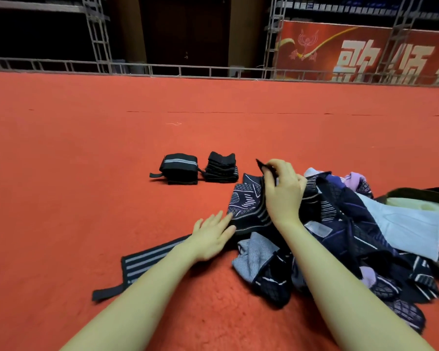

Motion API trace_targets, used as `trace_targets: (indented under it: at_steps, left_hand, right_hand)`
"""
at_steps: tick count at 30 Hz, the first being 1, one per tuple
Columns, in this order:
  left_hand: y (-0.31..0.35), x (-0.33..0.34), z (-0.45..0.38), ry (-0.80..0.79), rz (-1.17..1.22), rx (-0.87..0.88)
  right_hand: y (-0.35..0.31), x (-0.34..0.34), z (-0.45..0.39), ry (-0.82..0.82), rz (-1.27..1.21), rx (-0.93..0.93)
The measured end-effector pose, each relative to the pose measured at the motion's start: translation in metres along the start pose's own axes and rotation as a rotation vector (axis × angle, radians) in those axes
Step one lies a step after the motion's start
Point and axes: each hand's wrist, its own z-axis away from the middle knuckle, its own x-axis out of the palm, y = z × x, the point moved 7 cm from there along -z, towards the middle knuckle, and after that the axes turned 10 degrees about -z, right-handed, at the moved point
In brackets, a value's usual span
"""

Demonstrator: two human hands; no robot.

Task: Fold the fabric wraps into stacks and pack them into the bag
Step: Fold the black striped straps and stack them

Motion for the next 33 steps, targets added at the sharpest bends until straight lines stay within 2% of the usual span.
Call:
trace_targets:
  at_steps: [4, 7, 10, 14, 19, 24, 29, 31, 33]
  left_hand:
    - [-0.040, -0.033, 0.020, 0.362, -0.081, -0.086]
    - [-0.071, -0.048, 0.046, 0.502, -0.088, -0.106]
    - [-0.102, -0.046, 0.078, 0.513, -0.121, -0.156]
    - [-0.139, -0.015, 0.117, 0.389, -0.177, -0.298]
    - [-0.164, -0.010, 0.150, 0.448, -0.123, -0.466]
    - [-0.185, -0.011, 0.163, 0.525, 0.021, -0.469]
    - [-0.185, -0.013, 0.168, 0.618, 0.080, -0.433]
    - [-0.185, -0.013, 0.169, 0.631, 0.094, -0.427]
    - [-0.179, -0.017, 0.172, 0.639, 0.120, -0.389]
  right_hand:
    - [-0.026, 0.033, 0.027, -0.178, -0.003, -0.228]
    - [-0.049, 0.059, 0.048, -0.254, 0.013, -0.334]
    - [-0.074, 0.084, 0.073, -0.313, 0.047, -0.423]
    - [-0.099, 0.108, 0.110, -0.400, 0.088, -0.492]
    - [-0.124, 0.130, 0.152, -0.464, 0.073, -0.522]
    - [-0.142, 0.156, 0.183, -0.568, 0.035, -0.475]
    - [-0.145, 0.174, 0.204, -0.796, 0.062, -0.417]
    - [-0.149, 0.169, 0.198, -0.805, 0.005, -0.414]
    - [-0.154, 0.158, 0.189, -0.756, -0.016, -0.502]
